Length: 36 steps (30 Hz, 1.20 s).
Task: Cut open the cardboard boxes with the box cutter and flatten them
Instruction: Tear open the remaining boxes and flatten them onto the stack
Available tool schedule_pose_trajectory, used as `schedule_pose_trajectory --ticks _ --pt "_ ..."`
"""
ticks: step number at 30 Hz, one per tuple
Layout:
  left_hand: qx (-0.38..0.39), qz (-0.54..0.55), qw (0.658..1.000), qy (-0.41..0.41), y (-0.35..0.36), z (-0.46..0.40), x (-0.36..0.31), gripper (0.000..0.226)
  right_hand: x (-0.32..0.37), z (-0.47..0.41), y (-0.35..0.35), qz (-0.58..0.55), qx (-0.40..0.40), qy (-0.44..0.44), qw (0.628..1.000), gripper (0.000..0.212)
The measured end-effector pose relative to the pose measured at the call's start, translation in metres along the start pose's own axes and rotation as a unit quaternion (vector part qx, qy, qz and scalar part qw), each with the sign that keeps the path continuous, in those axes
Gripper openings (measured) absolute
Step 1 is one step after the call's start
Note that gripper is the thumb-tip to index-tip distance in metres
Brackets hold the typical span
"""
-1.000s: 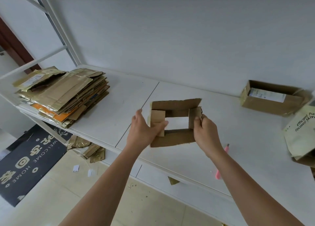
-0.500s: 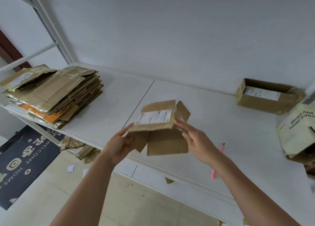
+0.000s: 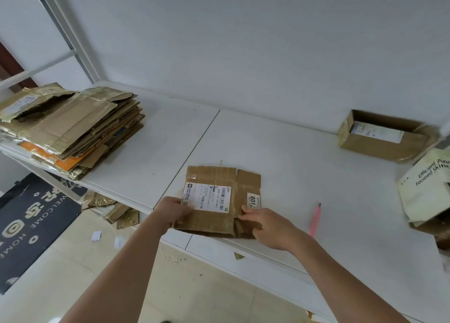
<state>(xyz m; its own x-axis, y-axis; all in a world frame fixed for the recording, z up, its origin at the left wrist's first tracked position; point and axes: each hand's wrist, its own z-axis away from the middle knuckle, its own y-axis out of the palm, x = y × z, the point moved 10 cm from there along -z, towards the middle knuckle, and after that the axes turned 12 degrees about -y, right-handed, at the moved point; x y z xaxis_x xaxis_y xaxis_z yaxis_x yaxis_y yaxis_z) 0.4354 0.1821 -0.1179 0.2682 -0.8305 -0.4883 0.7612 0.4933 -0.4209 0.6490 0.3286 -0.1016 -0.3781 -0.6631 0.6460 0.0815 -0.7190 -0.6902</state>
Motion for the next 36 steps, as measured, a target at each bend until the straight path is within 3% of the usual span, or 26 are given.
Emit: schedule_pose_trajectory --ticks 6,9,10,12,15,17,19,21,24,28,31,34,36 --pt "-0.059 -0.021 0.998 0.003 -0.002 0.006 0.003 0.015 0.002 -0.01 0.014 0.169 0.058 0.023 0.984 0.043" --pt "-0.076 -0.03 0.996 0.021 -0.005 0.015 -0.003 0.013 0.006 -0.015 0.01 0.2 0.06 0.03 0.978 0.038" --pt "-0.077 -0.017 0.996 0.029 -0.006 0.019 -0.005 0.013 0.007 -0.016 0.004 0.182 0.029 0.032 0.982 0.035" --pt "-0.064 0.039 0.996 0.042 -0.011 0.024 -0.006 0.01 0.013 -0.017 -0.022 0.141 -0.113 0.031 0.983 0.034" --pt "-0.028 0.144 0.988 0.052 -0.03 0.03 0.001 0.012 0.011 -0.01 -0.051 0.021 -0.308 0.05 0.95 0.064" --pt "-0.002 0.218 0.975 0.049 -0.05 0.033 0.011 0.016 0.012 -0.021 -0.043 -0.194 -0.313 0.058 0.928 0.058" --pt "0.006 0.262 0.964 0.05 -0.074 0.035 0.023 0.02 0.033 -0.039 -0.033 -0.315 -0.295 0.033 0.901 0.027" --pt "0.003 0.274 0.96 0.057 -0.101 0.038 0.032 0.021 0.061 -0.054 -0.041 -0.285 -0.321 -0.001 0.903 0.013" --pt "-0.005 0.287 0.955 0.068 -0.143 0.04 0.041 0.014 0.112 -0.077 -0.053 -0.207 -0.351 -0.038 0.912 0.016" --pt "-0.04 0.282 0.956 0.071 -0.211 0.038 0.058 0.03 0.189 -0.113 -0.062 -0.127 -0.369 -0.091 0.916 0.017" --pt "-0.046 0.283 0.954 0.086 -0.268 0.034 0.073 0.024 0.248 -0.149 -0.06 -0.074 -0.372 -0.115 0.918 0.02" --pt "-0.073 0.312 0.941 0.106 -0.333 0.026 0.09 0.017 0.315 -0.192 -0.05 -0.041 -0.358 -0.14 0.922 0.03" --pt "-0.114 0.34 0.928 0.098 -0.38 0.019 0.104 0.011 0.361 -0.218 -0.044 -0.039 -0.356 -0.163 0.919 0.051"
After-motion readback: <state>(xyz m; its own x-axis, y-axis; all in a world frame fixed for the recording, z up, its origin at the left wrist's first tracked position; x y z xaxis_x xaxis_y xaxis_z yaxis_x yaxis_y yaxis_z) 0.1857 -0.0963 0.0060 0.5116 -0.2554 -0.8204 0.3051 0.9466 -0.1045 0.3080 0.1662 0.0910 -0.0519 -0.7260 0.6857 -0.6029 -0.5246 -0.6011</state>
